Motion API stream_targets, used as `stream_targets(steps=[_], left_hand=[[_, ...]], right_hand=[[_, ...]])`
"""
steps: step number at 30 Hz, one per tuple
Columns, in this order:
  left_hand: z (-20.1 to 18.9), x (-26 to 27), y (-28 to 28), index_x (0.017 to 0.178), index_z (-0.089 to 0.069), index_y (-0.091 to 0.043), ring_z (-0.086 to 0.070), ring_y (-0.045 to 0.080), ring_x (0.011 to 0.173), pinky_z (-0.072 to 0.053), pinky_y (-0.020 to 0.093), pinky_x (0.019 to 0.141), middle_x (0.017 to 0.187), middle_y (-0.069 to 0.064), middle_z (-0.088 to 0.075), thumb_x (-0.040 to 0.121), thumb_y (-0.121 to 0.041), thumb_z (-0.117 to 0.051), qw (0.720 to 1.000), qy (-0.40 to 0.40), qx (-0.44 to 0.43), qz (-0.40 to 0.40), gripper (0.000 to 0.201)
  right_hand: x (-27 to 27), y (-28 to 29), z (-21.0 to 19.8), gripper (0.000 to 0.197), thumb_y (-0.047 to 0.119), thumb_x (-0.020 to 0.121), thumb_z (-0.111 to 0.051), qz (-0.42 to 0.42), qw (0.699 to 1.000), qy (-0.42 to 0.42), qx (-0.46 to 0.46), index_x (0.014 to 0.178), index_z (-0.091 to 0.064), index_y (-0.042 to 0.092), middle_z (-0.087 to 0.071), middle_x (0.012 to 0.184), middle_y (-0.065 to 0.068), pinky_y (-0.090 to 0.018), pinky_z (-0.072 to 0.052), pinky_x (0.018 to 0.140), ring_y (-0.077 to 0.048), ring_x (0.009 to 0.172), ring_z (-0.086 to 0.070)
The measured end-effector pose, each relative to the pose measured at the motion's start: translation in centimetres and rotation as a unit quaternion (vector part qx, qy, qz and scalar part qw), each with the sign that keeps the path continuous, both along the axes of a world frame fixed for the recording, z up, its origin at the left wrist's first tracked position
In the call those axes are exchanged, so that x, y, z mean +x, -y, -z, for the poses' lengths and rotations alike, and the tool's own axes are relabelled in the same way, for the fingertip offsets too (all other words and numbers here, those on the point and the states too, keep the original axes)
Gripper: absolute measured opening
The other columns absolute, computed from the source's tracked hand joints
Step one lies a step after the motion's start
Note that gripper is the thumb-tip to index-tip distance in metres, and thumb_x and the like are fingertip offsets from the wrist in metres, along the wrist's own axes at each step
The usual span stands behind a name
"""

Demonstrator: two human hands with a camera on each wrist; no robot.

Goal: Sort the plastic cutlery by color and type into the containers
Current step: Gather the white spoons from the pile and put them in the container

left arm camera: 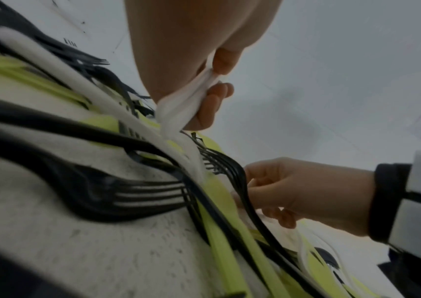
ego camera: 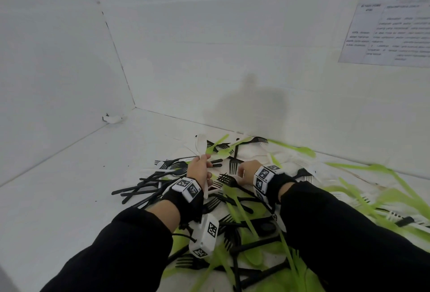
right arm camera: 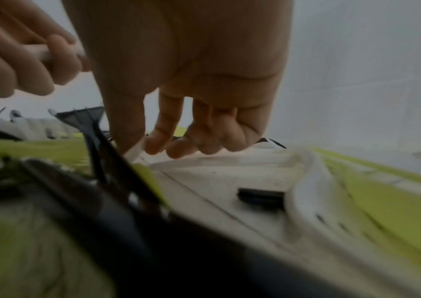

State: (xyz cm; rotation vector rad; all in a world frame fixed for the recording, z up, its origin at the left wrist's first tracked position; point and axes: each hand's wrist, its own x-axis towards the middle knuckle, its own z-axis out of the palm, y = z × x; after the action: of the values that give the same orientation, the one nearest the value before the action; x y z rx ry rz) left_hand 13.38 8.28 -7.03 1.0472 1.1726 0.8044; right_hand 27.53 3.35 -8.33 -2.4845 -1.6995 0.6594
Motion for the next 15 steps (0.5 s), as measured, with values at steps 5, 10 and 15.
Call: stream_targets(steps=[5, 10, 15], left_hand=[[0.2, 0.1, 0.3, 0.093, -0.054, -0.013, -0.028, 0.012, 0.046, -0.025, 0.013, 0.036, 0.070, 0.000, -0.041, 0.098, -0.017, -0.035, 1.000, 0.004, 0.013, -0.002, 0.020], [0.6, 0.5, 0.7, 0.089, -0.057, -0.010, -0.034, 0.008, 0.035, -0.029, 0.016, 0.033, 0.068, 0.001, -0.045, 0.096, -0.015, -0.042, 0.999, -0.013, 0.049, 0.011, 0.017], [0.3, 1.4, 0.9, 0.077, -0.060, -0.012, -0.044, 0.017, 0.059, -0.035, 0.027, 0.058, 0.066, 0.001, -0.051, 0.095, -0.019, -0.044, 0.987, -0.097, 0.123, 0.022, 0.025]], right_hand=[[1.0, 0.0, -0.9, 0.019, 0.016, 0.093, -0.045, 0.132, 0.977, -0.104, 0.134, 0.106, -0.057, 0.008, -0.062, 0.116, -0.016, -0.031, -0.045, 0.084, -0.029, 0.099, -0.059], [2.7, -0.1, -3.0, 0.033, -0.004, 0.092, -0.035, 0.166, 0.918, -0.148, 0.329, 0.107, -0.063, 0.006, -0.057, 0.116, -0.019, -0.019, -0.034, 0.067, -0.027, 0.092, -0.052], [2.9, 0.4, -5.2, 0.032, -0.009, 0.090, -0.034, 0.031, 0.926, -0.124, 0.354, 0.109, -0.058, 0.002, -0.050, 0.108, -0.014, -0.024, -0.033, 0.083, -0.029, 0.102, -0.049]])
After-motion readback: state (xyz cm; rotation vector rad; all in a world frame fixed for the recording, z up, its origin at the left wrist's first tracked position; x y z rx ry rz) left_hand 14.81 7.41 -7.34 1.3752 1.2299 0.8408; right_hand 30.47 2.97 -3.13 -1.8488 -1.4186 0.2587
